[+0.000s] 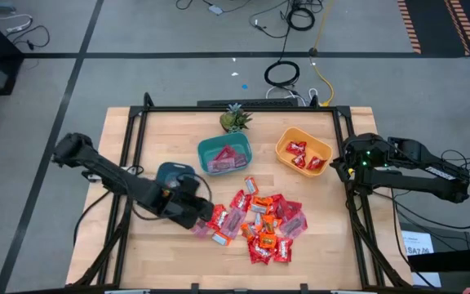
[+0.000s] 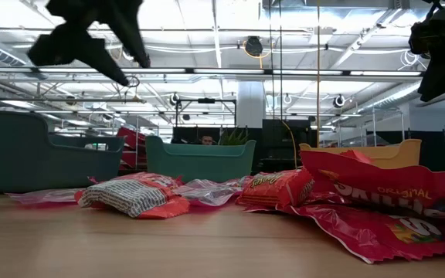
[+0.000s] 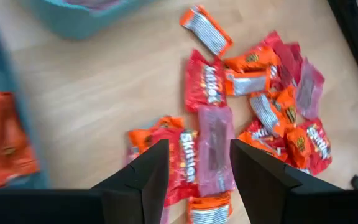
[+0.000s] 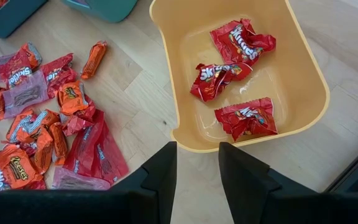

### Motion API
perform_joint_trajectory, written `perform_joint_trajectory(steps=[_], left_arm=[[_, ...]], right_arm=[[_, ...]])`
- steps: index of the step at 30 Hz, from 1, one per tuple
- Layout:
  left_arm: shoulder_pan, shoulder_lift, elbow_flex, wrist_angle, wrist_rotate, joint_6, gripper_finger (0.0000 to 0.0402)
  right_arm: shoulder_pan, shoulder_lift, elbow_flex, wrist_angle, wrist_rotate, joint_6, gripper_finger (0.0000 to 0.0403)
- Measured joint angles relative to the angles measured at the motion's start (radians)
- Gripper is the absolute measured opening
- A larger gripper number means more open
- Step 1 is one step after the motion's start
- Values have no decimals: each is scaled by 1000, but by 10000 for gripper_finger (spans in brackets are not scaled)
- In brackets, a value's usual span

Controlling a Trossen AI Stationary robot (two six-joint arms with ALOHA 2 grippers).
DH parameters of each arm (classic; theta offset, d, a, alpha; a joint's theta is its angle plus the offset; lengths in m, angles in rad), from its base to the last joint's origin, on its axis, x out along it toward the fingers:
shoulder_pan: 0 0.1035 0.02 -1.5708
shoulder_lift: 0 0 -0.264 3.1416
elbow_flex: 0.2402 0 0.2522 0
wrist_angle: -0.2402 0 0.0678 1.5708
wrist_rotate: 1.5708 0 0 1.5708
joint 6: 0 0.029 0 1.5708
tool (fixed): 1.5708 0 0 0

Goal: Sort candy
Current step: Put the orange chocolate into the blue bin

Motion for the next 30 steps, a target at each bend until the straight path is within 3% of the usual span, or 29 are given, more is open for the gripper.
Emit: perform_joint_trajectory(steps=[7, 16, 25, 30], left_arm=[[2, 206, 177, 25, 61, 192, 178], [2, 407, 437, 12, 127, 642, 178], [1, 425, 458, 78, 127, 650, 178], [1, 425, 458, 76, 141, 774, 178]], right_arm=[[0, 0, 0, 0, 0, 0, 112], [0, 0, 0, 0, -5, 9, 112], [0, 0, 0, 0, -5, 9, 112], [0, 0, 0, 0, -5, 9, 112]])
